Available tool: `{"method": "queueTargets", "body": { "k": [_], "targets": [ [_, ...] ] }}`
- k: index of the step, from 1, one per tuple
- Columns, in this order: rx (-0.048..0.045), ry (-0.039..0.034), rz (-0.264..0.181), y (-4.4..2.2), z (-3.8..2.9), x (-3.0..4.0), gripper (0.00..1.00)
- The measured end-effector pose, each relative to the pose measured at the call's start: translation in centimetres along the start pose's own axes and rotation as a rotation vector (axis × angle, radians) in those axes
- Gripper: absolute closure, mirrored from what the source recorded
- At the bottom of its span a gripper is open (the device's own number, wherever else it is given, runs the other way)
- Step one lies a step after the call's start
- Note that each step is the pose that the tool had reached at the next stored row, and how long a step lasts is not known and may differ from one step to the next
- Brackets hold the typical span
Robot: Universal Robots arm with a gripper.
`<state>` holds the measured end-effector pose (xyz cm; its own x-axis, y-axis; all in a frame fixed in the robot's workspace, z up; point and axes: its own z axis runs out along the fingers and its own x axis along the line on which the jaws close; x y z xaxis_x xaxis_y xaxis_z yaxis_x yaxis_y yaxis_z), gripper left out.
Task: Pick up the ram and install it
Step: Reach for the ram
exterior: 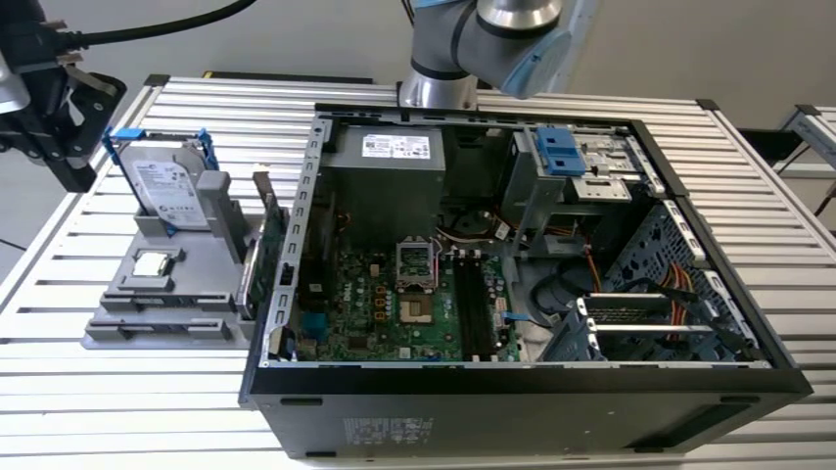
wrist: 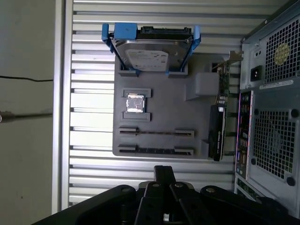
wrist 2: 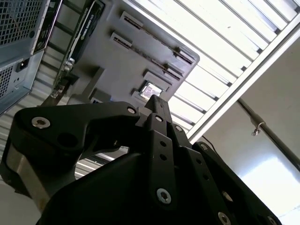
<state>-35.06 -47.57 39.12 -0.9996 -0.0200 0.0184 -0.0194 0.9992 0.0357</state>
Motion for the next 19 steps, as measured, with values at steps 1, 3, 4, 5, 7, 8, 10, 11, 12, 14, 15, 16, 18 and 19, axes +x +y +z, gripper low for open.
{"method": "queueTargets", "body": {
  "k": [1, 3, 4, 5, 7, 8, 10, 11, 12, 14, 15, 16, 18, 19],
  "targets": [
    [0.0001, 0.0002, -0.003, 0.00, 0.00, 0.00, 1.00],
    [0.0002, 0.0004, -0.011, 0.00, 0.00, 0.00, 1.00],
    [0.0002, 0.0006, -0.015, 0.00, 0.00, 0.00, 1.00],
    [0.0003, 0.0008, -0.020, 0.00, 0.00, 0.00, 1.00],
    [0.0005, 0.0010, -0.030, 0.00, 0.00, 0.00, 1.00],
    [0.0011, 0.0022, -0.061, 0.00, 0.00, 0.00, 1.00],
    [0.0016, 0.0032, -0.091, 0.00, 0.00, 0.00, 1.00],
    [0.0017, 0.0035, -0.097, 0.00, 0.00, 0.00, 1.00],
    [0.0019, 0.0038, -0.104, 0.00, 0.00, 0.00, 1.00],
    [0.0021, 0.0042, -0.117, 0.00, 0.00, 0.00, 1.00],
    [0.0022, 0.0044, -0.123, 0.00, 0.00, 0.00, 1.00],
    [0.0024, 0.0047, -0.129, 0.00, 0.00, 0.00, 1.00],
    [0.0026, 0.0051, -0.142, 0.00, 0.00, 0.00, 1.00],
    [0.0027, 0.0054, -0.149, 0.00, 0.00, 0.00, 1.00]
  ]
}}
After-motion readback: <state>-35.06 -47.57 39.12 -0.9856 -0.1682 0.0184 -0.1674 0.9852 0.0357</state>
